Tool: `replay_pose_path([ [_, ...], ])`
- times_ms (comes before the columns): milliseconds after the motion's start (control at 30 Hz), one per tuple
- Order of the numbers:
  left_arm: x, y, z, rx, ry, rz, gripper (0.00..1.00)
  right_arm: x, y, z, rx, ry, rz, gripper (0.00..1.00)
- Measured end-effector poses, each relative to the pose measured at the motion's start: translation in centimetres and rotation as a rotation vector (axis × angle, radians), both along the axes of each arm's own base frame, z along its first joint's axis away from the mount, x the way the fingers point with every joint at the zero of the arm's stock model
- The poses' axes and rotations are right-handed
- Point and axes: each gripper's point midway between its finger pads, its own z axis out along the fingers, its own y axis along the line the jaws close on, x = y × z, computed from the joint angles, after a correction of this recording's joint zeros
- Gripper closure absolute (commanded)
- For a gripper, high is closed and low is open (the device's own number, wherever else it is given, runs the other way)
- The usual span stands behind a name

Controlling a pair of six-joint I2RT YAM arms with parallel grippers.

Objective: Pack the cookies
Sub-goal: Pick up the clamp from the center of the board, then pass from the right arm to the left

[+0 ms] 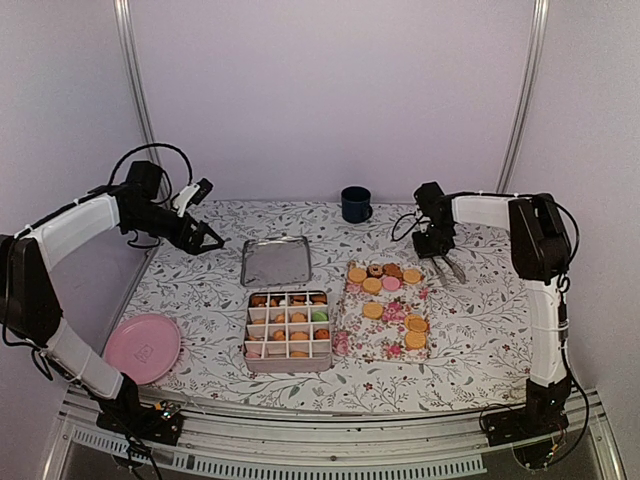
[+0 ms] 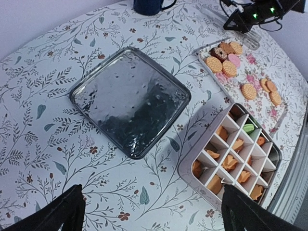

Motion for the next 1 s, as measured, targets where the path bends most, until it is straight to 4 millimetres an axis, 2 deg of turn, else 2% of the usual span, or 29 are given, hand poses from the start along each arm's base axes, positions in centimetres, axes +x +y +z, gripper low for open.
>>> replay_pose_path([
  [67, -0.2, -0.5, 0.1, -0.01, 0.003, -0.013, 0.01, -0.3, 0.0, 1.0, 0.006, -0.007, 0.003, 1.0],
  [133, -0.4, -1.1, 0.2, -0.022, 0.006, -0.028, 0.01, -0.6, 0.3, 3.1, 0.036, -0.027, 0.011, 1.0],
  [200, -0.7, -1.9, 0.4, -0.041, 0.011, -0.047, 0.01, -0.9, 1.8, 7.3, 0.14, -0.081, 0.04, 1.0],
  [267, -0.7, -2.9, 0.7, -0.062, 0.014, -0.071, 0.01, -1.5, 4.0, 12.5, 0.298, -0.159, 0.085, 1.0],
  [367, -0.5, -4.9, 1.9, -0.103, 0.003, -0.118, 0.01, -4.6, 9.2, 22.5, 0.636, -0.302, 0.245, 1.0],
  [433, -0.6, -6.7, 3.1, -0.134, -0.013, -0.165, 0.01, -8.2, 13.5, 28.9, 0.859, -0.383, 0.416, 1.0],
  [467, -0.6, -7.8, 3.9, -0.149, -0.024, -0.193, 0.01, -10.4, 15.8, 31.4, 0.964, -0.399, 0.51, 1.0],
  [533, -1.0, -10.2, 5.6, -0.181, -0.051, -0.259, 0.01, -14.6, 19.9, 34.5, 1.144, -0.385, 0.684, 1.0],
  [600, -1.7, -12.8, 7.2, -0.219, -0.072, -0.328, 0.01, -18.3, 23.0, 35.2, 1.277, -0.306, 0.808, 1.0],
  [667, -2.3, -14.9, 8.6, -0.256, -0.08, -0.383, 0.01, -21.1, 25.8, 34.6, 1.37, -0.187, 0.89, 1.0],
  [733, -2.9, -16.6, 9.9, -0.296, -0.084, -0.426, 0.01, -22.7, 27.6, 33.8, 1.424, -0.103, 0.935, 1.0],
  [867, -3.5, -18.3, 12.0, -0.375, -0.089, -0.472, 0.04, -23.8, 29.0, 33.1, 1.542, -0.019, 0.964, 1.0],
  [1000, -4.0, -18.8, 13.2, -0.437, -0.077, -0.497, 0.11, -23.9, 29.2, 34.3, 1.662, -0.03, 0.984, 1.0],
])
